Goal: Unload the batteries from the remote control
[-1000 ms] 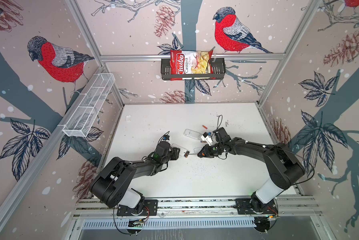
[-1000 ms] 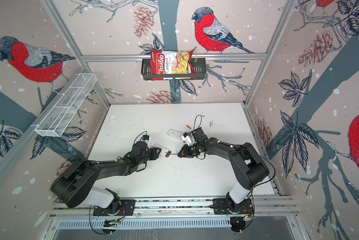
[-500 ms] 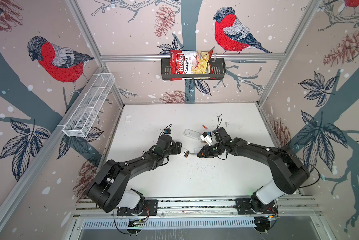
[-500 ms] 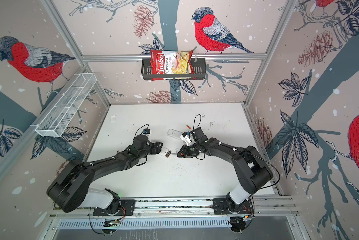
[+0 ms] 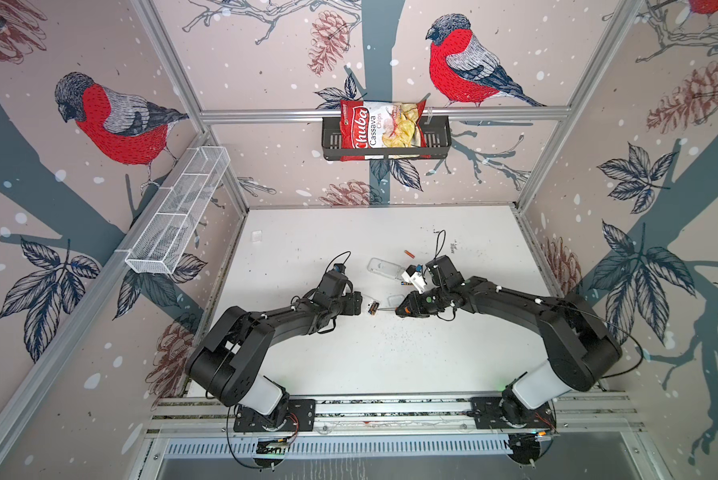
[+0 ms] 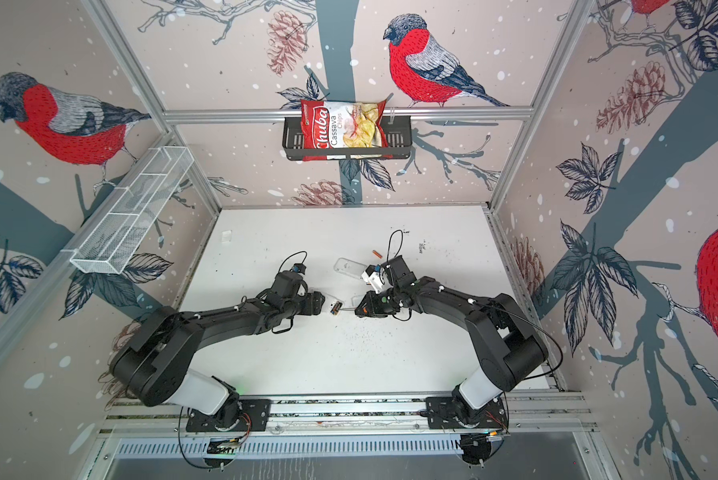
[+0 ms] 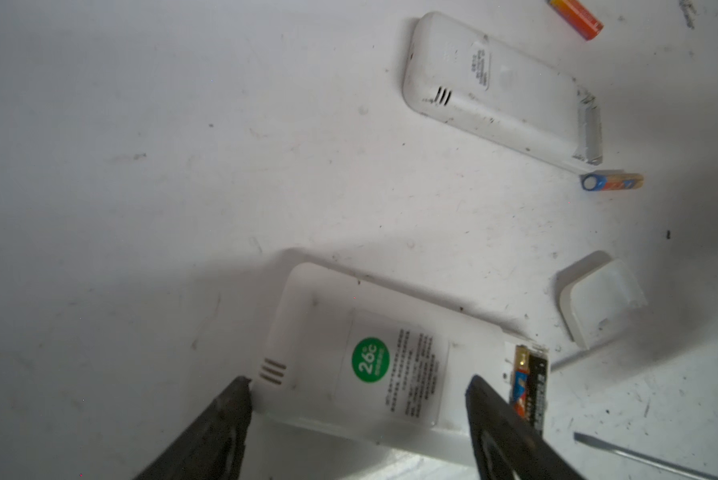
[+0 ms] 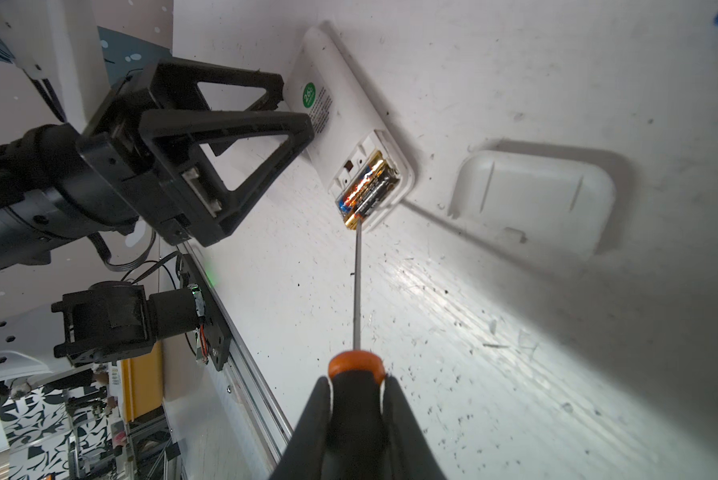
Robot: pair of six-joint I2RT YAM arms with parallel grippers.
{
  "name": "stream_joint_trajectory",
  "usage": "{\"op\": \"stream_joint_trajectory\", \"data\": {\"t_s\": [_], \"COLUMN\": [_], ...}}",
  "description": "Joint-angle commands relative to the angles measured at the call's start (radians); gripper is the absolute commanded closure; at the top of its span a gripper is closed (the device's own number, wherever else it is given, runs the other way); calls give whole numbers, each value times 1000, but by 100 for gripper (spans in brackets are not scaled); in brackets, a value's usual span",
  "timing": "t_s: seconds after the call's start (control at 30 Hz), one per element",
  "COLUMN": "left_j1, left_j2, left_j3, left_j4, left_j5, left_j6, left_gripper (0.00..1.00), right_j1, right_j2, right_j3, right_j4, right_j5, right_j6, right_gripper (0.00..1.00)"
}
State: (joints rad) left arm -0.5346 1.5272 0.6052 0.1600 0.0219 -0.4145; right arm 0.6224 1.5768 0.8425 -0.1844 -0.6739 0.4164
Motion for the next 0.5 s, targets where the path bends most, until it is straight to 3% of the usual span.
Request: {"op": "stream_joint_trajectory", "data": {"t_s": [0.0, 0.47], "left_j1": [1, 1], "left_j2": [17, 73], "left_j3": [-7, -14], "left_j4": [-4, 40], "left_j5": [14, 48], "left_j6": [0, -19], "left_gripper": [25, 31], "right_j1": [3, 12], "right_j2": [-2, 8], "right_j3": [-2, 2], "right_j4": [26, 31], "right_j5": [1, 3], "right_j6": [-7, -3], "right_gripper": [100, 100]}}
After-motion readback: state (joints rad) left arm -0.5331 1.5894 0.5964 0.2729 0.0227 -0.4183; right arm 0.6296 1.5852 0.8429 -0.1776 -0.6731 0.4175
